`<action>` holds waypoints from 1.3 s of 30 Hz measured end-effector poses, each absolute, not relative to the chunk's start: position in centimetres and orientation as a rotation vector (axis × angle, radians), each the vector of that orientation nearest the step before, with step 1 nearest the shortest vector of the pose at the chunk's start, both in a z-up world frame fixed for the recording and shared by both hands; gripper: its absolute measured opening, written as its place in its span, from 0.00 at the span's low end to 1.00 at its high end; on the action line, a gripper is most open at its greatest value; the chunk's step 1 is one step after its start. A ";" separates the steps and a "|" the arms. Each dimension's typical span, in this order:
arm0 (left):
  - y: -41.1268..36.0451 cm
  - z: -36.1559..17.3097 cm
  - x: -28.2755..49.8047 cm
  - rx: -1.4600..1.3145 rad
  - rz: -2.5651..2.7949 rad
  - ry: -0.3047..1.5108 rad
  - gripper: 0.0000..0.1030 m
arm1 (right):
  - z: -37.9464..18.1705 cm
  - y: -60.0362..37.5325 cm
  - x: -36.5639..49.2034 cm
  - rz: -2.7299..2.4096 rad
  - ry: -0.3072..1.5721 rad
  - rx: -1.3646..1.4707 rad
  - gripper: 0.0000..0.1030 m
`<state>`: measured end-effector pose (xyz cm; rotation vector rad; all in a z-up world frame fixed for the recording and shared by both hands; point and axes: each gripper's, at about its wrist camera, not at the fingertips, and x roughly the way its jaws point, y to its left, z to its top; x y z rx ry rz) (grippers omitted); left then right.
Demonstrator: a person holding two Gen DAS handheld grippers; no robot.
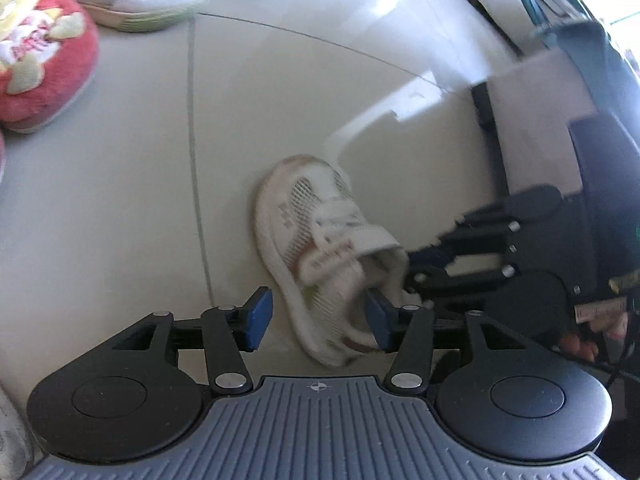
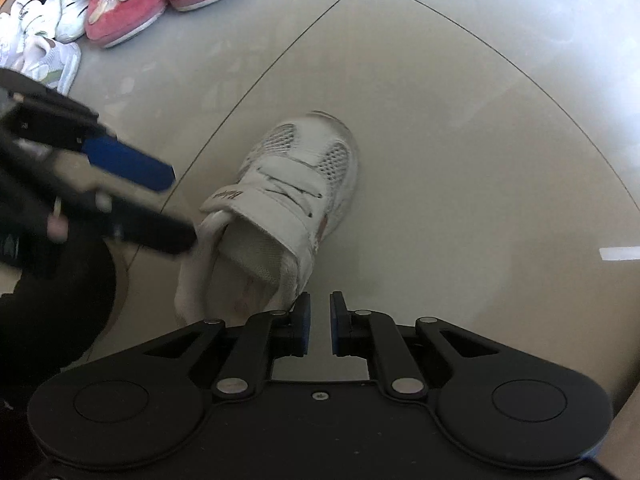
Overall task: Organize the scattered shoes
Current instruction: 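Grasp the sneaker heel with the left gripper while the right gripper releases it, then lift and carry the sneaker with the left gripper toward the slippers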
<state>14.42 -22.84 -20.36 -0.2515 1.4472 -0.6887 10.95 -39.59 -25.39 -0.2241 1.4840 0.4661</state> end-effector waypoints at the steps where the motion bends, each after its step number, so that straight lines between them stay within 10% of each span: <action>1: -23.0 -20.4 14.3 -0.241 -0.688 1.449 0.52 | -25.4 -39.5 10.9 0.469 1.487 -0.212 0.11; 10: -21.9 -21.7 15.2 -0.254 -0.627 1.476 0.20 | -25.0 -39.2 11.2 0.477 1.459 -0.182 0.11; 26: -20.4 -20.5 20.1 -0.135 -0.507 1.340 0.32 | -22.3 -41.4 14.1 0.338 1.269 -0.150 0.12; 39: -22.9 -20.7 19.4 0.119 -0.767 1.284 0.22 | -22.2 -42.8 17.1 0.291 1.211 -0.097 0.13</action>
